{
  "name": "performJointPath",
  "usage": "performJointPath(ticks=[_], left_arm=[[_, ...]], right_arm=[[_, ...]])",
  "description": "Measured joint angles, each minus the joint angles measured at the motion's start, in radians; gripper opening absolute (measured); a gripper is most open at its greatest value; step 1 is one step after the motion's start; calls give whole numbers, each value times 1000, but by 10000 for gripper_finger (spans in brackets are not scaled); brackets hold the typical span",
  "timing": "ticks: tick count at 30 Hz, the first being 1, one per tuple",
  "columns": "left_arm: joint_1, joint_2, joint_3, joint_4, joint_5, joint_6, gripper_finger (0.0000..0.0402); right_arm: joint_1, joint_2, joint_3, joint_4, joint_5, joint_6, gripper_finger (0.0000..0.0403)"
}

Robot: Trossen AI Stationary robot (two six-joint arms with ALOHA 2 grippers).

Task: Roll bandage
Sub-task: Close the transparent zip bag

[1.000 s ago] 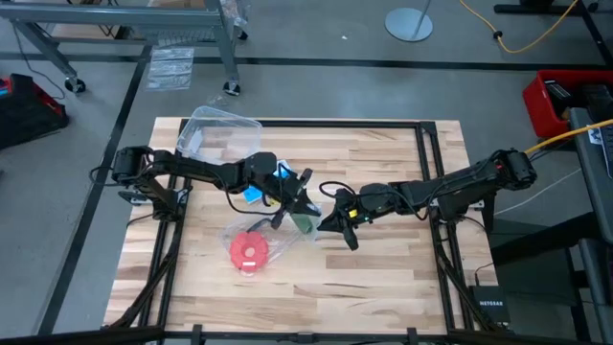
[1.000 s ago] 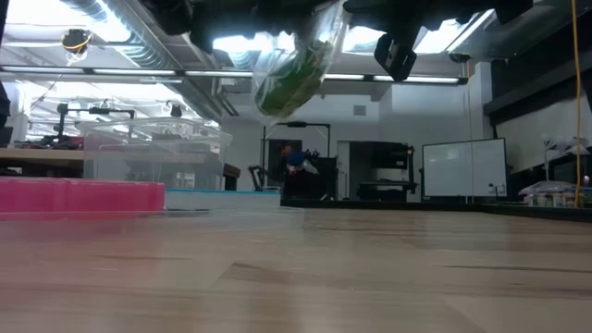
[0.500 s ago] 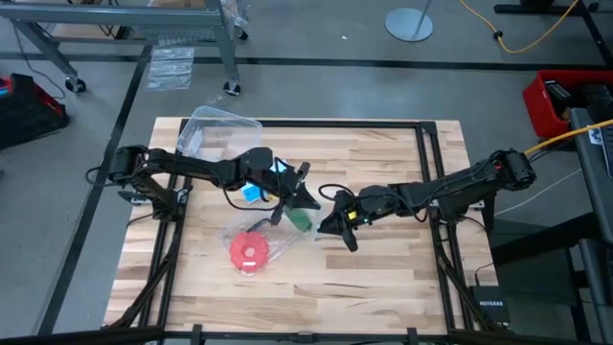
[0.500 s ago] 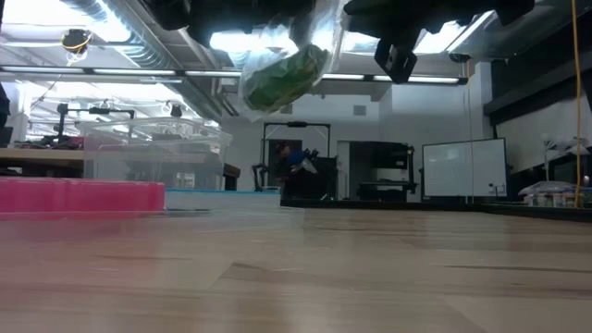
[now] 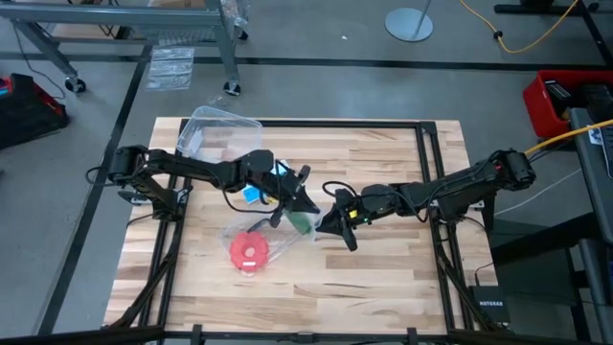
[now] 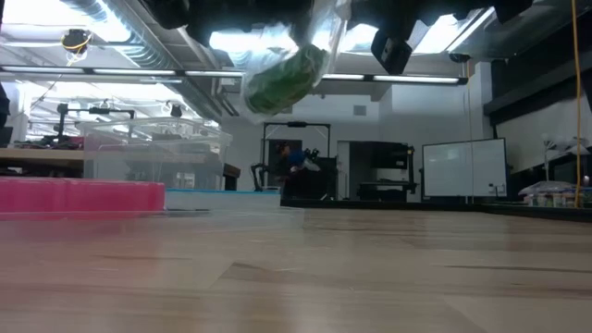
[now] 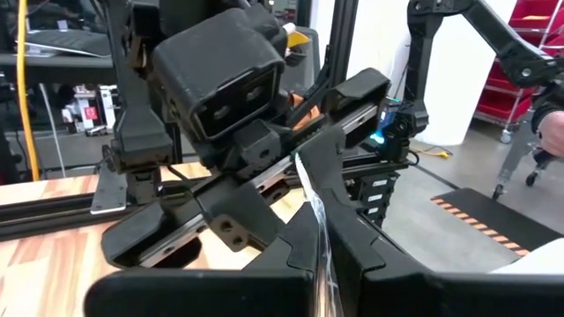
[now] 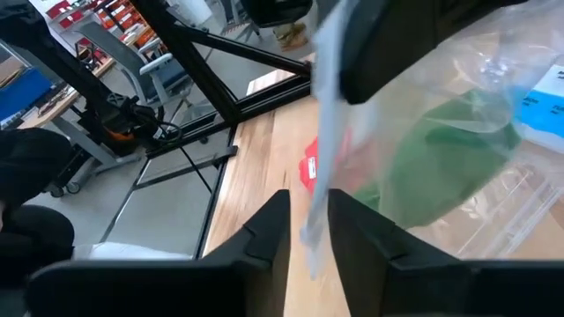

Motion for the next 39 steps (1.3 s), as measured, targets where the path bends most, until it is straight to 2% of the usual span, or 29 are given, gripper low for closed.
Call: performJointPath(ticks=[8,14,19,31,36,39], left_arm=[[0,0,0,1,3,0,0],[6,-6,-2,6,-1,-20,0],[10,-7,-2,6,-6,-34,0],[10,-7,-2,21,-22,-34,0],[10,-7,-2,24,51,-31,0],[1,-8,-2,28,55,-53,1]], right_arm=[[0,-1,0,-3,1,-2,10],[0,-2,1,-13,3,0,22],[-1,-2,2,-12,6,0,7],[-1,-3,2,-31,27,0,5],[0,-3,2,-31,24,0,3],[0,-3,2,-25,16,0,3]])
